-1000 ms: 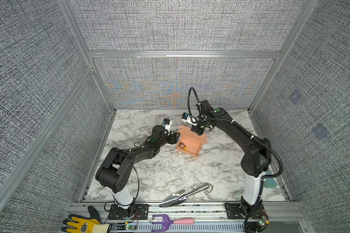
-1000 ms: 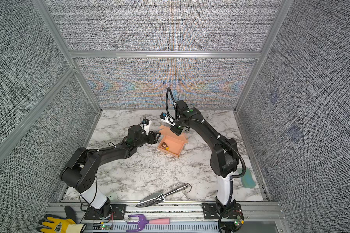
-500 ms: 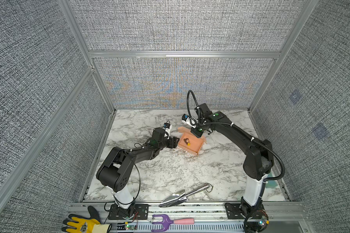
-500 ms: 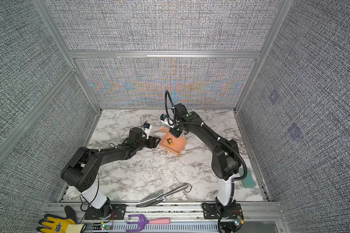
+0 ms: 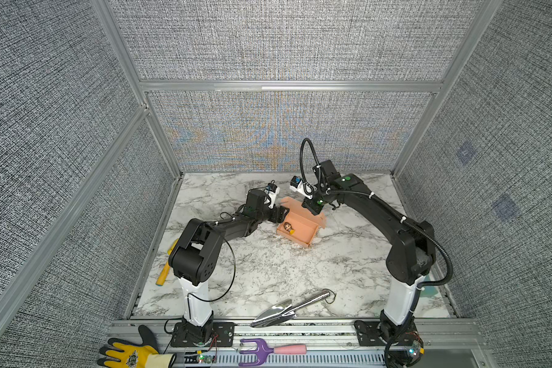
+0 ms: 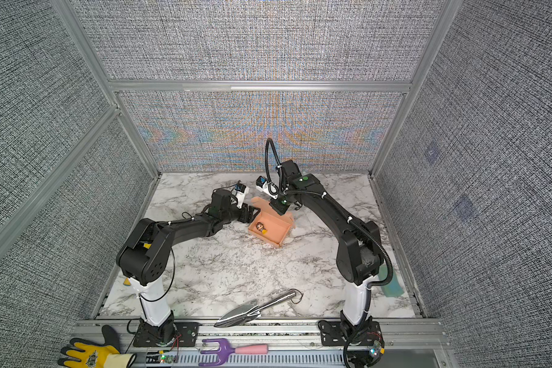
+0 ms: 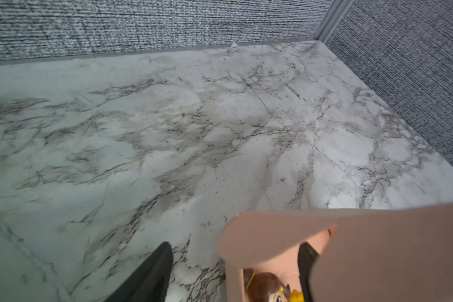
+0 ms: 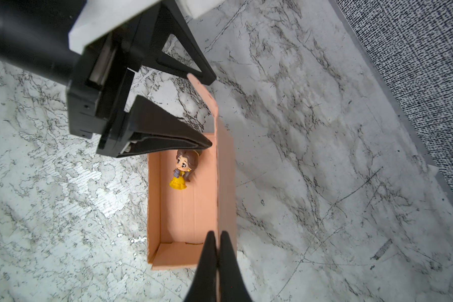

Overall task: Assemble paper box
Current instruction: Fold the lid at the center of the table.

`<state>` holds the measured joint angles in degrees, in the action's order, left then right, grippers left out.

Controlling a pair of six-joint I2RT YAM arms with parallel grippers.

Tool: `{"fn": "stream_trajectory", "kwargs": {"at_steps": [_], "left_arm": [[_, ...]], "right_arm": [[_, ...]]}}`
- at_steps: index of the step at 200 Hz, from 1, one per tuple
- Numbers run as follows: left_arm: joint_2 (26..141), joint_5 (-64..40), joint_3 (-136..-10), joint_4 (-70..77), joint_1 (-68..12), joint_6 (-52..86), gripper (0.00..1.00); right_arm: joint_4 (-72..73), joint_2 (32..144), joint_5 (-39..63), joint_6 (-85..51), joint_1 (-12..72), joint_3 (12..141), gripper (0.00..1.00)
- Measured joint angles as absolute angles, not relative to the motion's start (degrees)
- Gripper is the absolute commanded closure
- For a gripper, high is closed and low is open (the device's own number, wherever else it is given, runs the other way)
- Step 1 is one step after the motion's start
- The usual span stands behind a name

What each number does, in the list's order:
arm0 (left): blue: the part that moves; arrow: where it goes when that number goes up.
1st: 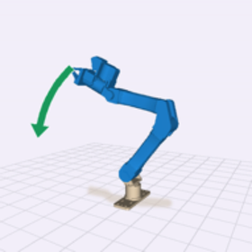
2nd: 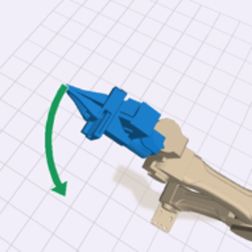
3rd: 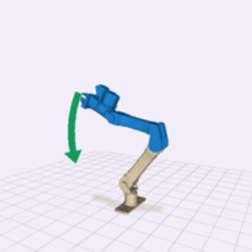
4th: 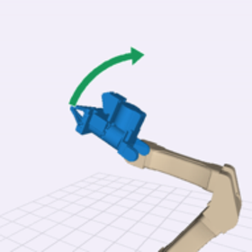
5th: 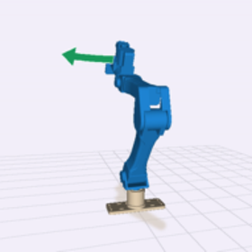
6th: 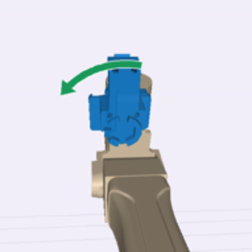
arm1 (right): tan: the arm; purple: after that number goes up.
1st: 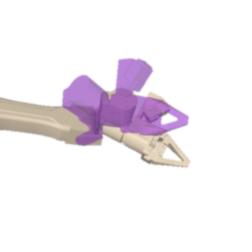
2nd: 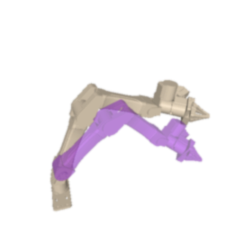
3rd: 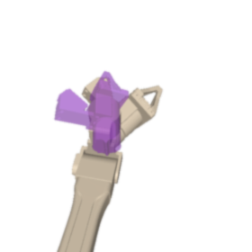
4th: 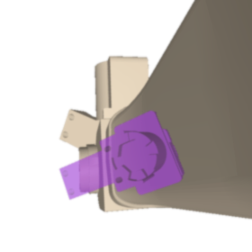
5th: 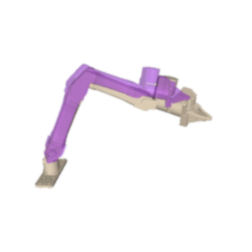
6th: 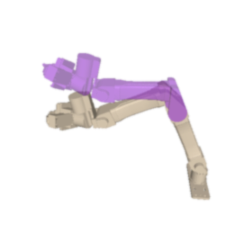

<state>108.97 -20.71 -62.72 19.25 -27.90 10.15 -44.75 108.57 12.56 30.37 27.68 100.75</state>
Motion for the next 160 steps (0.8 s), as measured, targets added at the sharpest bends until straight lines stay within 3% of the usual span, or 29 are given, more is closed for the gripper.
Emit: {"fn": "stream_trajectory", "kwargs": {"at_steps": [74, 160], "left_arm": [[107.6, -31.5, -59.2, 24.9, -27.7, 10.6, 0.38], [107.2, -34.9, -54.3, 29.1, -27.7, 14.2, 0.43]], "right_arm": [[-44.3, 108.6, 12.3, 26.6, 26.9, 101.2, 1.0], [-42.9, 108.4, 9.4, 23.9, 30.9, 99.2, 1.0]]}}
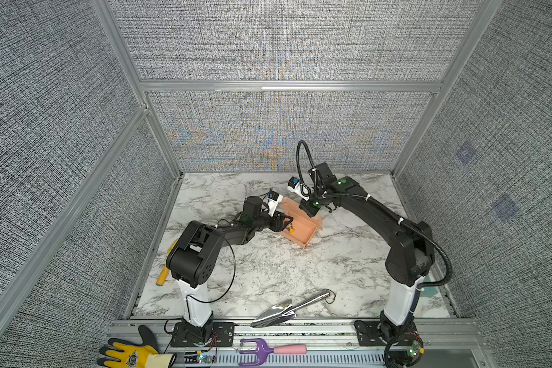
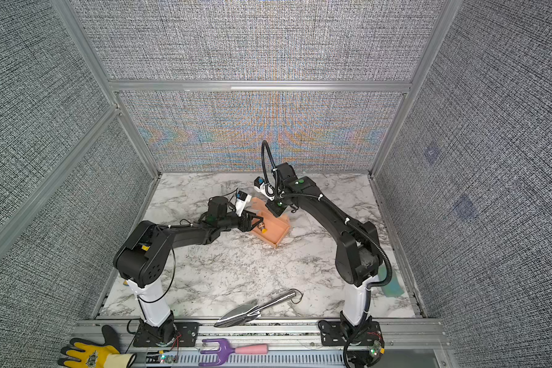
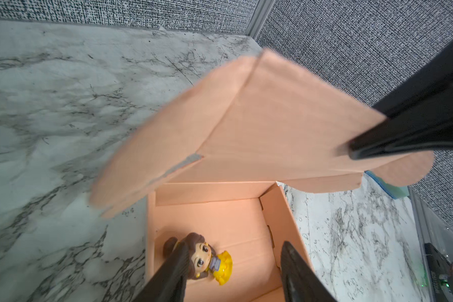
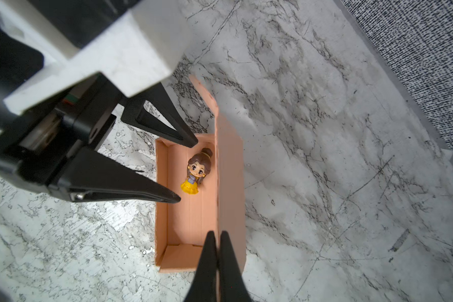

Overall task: Assemble paper box
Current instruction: Fold the lid at the center of the table.

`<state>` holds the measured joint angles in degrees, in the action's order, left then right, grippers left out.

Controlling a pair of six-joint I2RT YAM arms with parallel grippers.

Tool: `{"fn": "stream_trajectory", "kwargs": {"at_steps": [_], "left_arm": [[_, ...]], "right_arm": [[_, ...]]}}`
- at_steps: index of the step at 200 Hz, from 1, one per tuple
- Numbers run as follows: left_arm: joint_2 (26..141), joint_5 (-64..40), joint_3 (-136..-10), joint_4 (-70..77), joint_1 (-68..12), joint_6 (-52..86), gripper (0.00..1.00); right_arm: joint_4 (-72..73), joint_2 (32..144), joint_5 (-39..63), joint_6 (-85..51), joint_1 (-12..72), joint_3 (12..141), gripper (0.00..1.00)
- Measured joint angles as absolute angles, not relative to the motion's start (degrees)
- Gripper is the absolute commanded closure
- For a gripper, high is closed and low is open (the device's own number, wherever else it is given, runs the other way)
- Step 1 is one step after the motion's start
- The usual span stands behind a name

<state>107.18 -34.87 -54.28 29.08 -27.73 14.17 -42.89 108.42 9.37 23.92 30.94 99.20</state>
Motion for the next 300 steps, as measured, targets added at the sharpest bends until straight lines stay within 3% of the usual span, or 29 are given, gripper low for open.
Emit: {"fn": "stream_trajectory", "kwargs": {"at_steps": [32, 77, 124, 172, 240, 260, 300], "left_arm": [[105.9, -35.1, -52.2, 30.1, -27.7, 14.7, 0.42], [102.1, -34.2, -48.8, 31.4, -27.9, 13.8, 0.28], [97.7, -24.8, -47.1, 30.2, -27.6, 12.1, 0.28], [99.6, -14.5, -53.5, 23.6, -27.0, 9.3, 0.31], [104.4, -18.6, -58.8, 18.8, -26.7, 3.0, 0.34], [106.1, -21.5, -61.1, 18.1, -26.7, 1.5, 0.39], [110.8, -27.2, -67.2, 15.3, -26.4, -1.1, 0.65]], "right_arm": [[-42.6, 108.4, 8.1, 23.2, 32.3, 98.2, 1.0], [-42.5, 107.9, 7.8, 22.3, 32.4, 98.1, 1.0], [-42.3, 107.6, 7.8, 24.2, 32.1, 97.3, 1.0], [-42.7, 108.1, 8.4, 26.5, 30.9, 99.5, 1.0], [-42.7, 108.2, 9.5, 27.8, 30.0, 99.9, 1.0], [-42.7, 108.2, 9.5, 28.1, 29.5, 100.1, 1.0], [-42.7, 108.5, 9.5, 28.7, 29.2, 101.0, 1.0]]}}
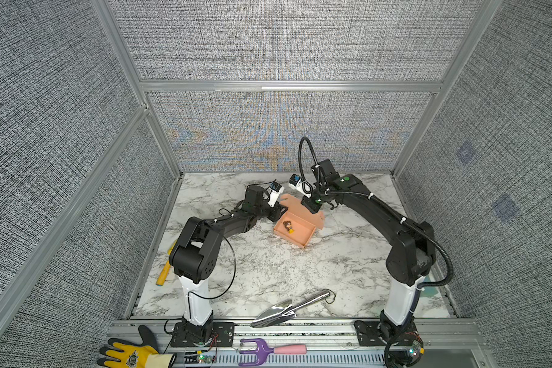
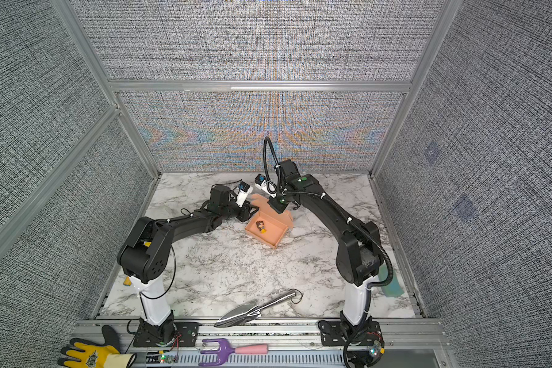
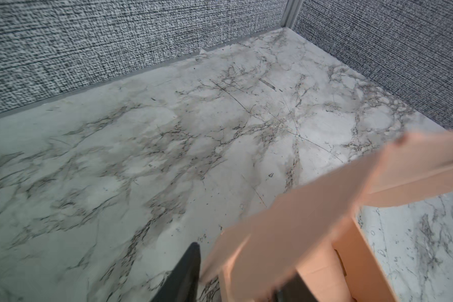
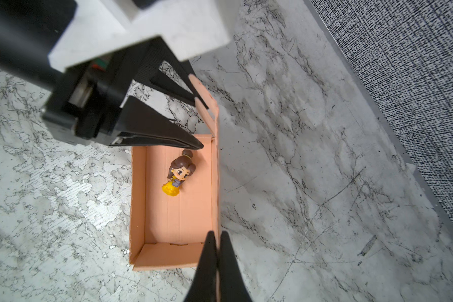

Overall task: Assemble paper box
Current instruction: Fold the lid at the center of the table.

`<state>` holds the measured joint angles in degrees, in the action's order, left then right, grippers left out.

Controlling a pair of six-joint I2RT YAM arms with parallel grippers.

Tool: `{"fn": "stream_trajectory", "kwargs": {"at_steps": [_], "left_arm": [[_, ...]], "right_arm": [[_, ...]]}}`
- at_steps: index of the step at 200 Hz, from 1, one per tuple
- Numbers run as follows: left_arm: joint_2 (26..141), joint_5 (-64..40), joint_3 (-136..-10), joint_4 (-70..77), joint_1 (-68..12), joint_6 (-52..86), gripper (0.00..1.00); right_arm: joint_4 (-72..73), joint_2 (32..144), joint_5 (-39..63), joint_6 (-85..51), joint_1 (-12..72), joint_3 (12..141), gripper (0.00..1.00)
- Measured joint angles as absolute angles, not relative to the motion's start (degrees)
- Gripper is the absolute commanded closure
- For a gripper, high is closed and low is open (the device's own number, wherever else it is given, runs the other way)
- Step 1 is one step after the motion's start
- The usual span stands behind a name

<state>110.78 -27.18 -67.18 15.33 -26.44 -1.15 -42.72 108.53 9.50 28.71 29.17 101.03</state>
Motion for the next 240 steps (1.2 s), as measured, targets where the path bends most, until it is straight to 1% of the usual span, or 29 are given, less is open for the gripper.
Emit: {"fn": "stream_trajectory", "kwargs": {"at_steps": [11, 30, 48, 60, 72, 79, 145, 152, 162, 189, 201, 214, 240], "left_arm": [[111.0, -28.6, -67.6, 14.9, -26.4, -1.1, 0.74], [110.8, -30.7, -66.9, 15.7, -26.4, -1.0, 0.77], [109.8, -31.7, -65.1, 16.6, -26.4, 0.2, 0.85], [109.1, -31.9, -63.9, 17.4, -26.3, 0.8, 0.95], [108.5, -31.6, -62.6, 18.5, -26.2, 2.0, 0.97], [108.3, -31.4, -62.0, 19.3, -26.2, 2.9, 1.0], [108.3, -28.5, -58.7, 25.5, -26.9, 10.9, 1.0], [108.0, -28.0, -58.0, 26.0, -27.0, 11.6, 1.0], [107.6, -27.3, -57.3, 26.4, -27.2, 12.4, 1.0], [106.2, -26.8, -55.1, 28.3, -27.5, 14.0, 1.0], [105.6, -25.9, -54.3, 28.8, -27.6, 14.2, 1.0], [105.0, -25.4, -53.5, 29.1, -27.6, 14.2, 1.0], [104.3, -24.4, -52.6, 30.1, -27.6, 14.6, 1.0]], "right_arm": [[-42.7, 108.6, 9.5, 28.9, 29.2, 101.1, 1.0], [-42.7, 108.6, 9.5, 29.0, 28.9, 101.1, 1.0], [-42.9, 108.6, 9.4, 29.1, 28.9, 101.1, 1.0], [-43.1, 108.6, 9.3, 29.0, 29.0, 101.1, 1.0], [-43.1, 108.6, 9.2, 28.9, 28.9, 101.0, 1.0], [-43.0, 108.6, 9.2, 28.7, 28.9, 101.0, 1.0], [-39.1, 106.7, 7.5, 25.2, 30.8, 97.0, 1.0], [-38.7, 106.6, 7.2, 24.6, 31.0, 96.6, 0.94], [-38.2, 106.4, 6.8, 23.9, 31.3, 95.9, 0.82], [-33.5, 103.4, 4.9, 20.3, 31.4, 91.8, 0.59], [-30.6, 99.9, 4.6, 17.8, 30.4, 87.7, 0.55], [-25.7, 94.8, 3.5, 14.0, 28.1, 81.8, 0.53], [-11.1, 82.9, 0.1, 5.2, 23.9, 65.4, 0.5]]}}
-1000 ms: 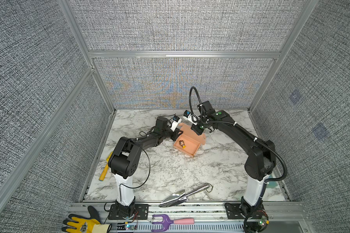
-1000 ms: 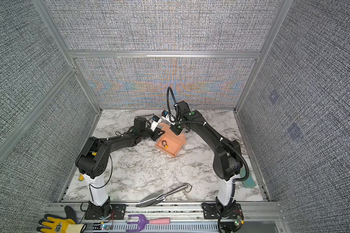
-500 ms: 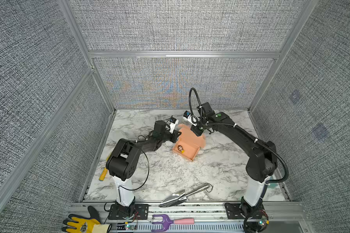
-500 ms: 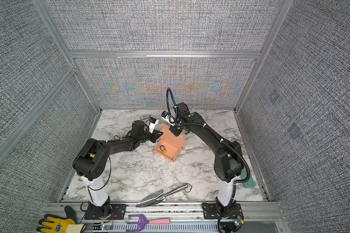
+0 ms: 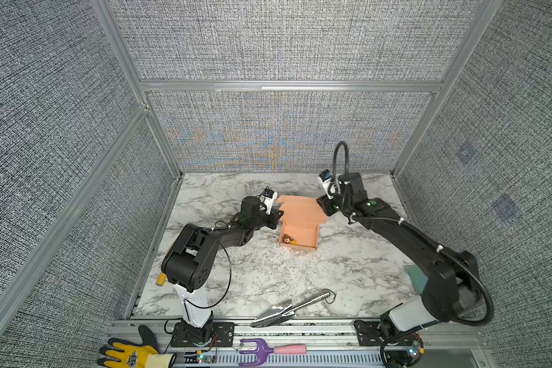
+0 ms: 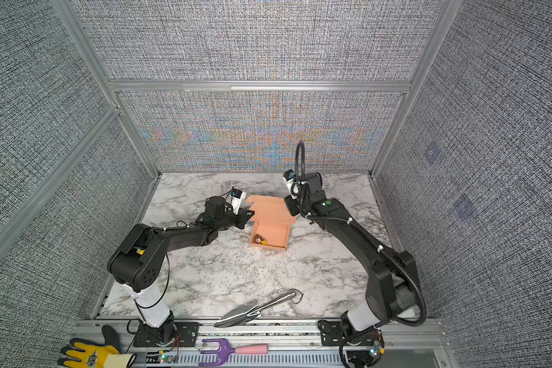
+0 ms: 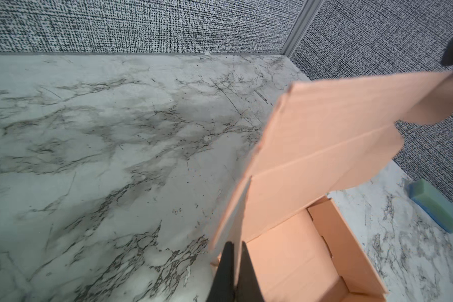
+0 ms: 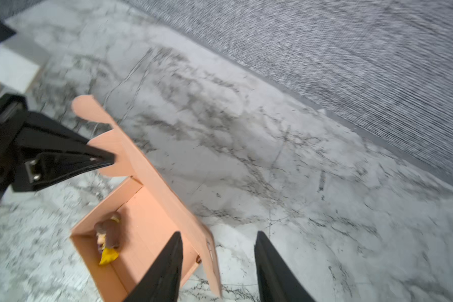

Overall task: Assemble paper box
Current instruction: Fold the lid at the center of the table.

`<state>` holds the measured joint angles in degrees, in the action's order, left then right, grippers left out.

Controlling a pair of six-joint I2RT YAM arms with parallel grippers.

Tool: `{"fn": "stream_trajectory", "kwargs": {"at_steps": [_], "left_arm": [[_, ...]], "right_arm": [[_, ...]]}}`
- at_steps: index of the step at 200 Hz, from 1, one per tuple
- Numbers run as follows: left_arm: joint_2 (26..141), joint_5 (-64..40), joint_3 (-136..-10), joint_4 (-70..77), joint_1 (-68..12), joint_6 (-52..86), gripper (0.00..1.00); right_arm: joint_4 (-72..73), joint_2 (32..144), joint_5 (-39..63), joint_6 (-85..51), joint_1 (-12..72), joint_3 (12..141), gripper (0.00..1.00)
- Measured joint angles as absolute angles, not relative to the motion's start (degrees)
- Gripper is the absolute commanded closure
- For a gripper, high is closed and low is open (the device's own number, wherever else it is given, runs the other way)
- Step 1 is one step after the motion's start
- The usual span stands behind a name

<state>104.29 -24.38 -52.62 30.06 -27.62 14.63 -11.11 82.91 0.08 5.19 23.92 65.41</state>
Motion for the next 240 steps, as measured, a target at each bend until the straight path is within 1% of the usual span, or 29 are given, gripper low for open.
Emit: {"fn": "stream_trajectory", "kwargs": {"at_steps": [16, 29, 47, 76, 86, 116, 146, 184, 240], "left_arm": [[104.0, -24.1, -52.4, 30.3, -27.7, 14.6, 1.0], [103.7, -24.1, -52.4, 30.6, -27.7, 14.6, 1.0], [103.6, -24.0, -52.4, 31.1, -27.7, 14.6, 1.0], [103.6, -24.0, -52.4, 31.2, -27.8, 14.3, 1.0], [103.5, -24.0, -52.4, 31.2, -27.9, 14.0, 1.0], [103.4, -24.0, -52.8, 31.2, -28.1, 13.5, 1.0], [103.5, -23.9, -53.2, 31.1, -28.4, 13.1, 1.0], [104.4, -22.7, -54.1, 30.6, -28.5, 12.9, 1.0], [105.3, -21.9, -54.9, 28.3, -29.0, 11.5, 1.0]], "right_arm": [[-3.8, 78.3, -1.1, 0.3, 21.4, 57.3, 0.5], [1.4, 77.1, -2.1, -3.7, 18.1, 53.2, 0.5], [5.8, 79.3, -1.8, -8.2, 14.3, 51.0, 0.5], [11.7, 84.2, 3.6, -12.6, 10.3, 49.7, 0.5], [12.9, 86.1, 5.2, -13.3, 9.2, 50.4, 0.5], [13.6, 93.8, 12.5, -12.6, 7.7, 58.2, 0.5], [15.3, 98.7, 18.0, -11.3, 7.6, 60.0, 0.51], [16.5, 101.6, 21.5, -9.8, 7.7, 61.6, 0.51], [16.9, 107.0, 23.3, -8.1, 8.1, 66.9, 0.5]]}}
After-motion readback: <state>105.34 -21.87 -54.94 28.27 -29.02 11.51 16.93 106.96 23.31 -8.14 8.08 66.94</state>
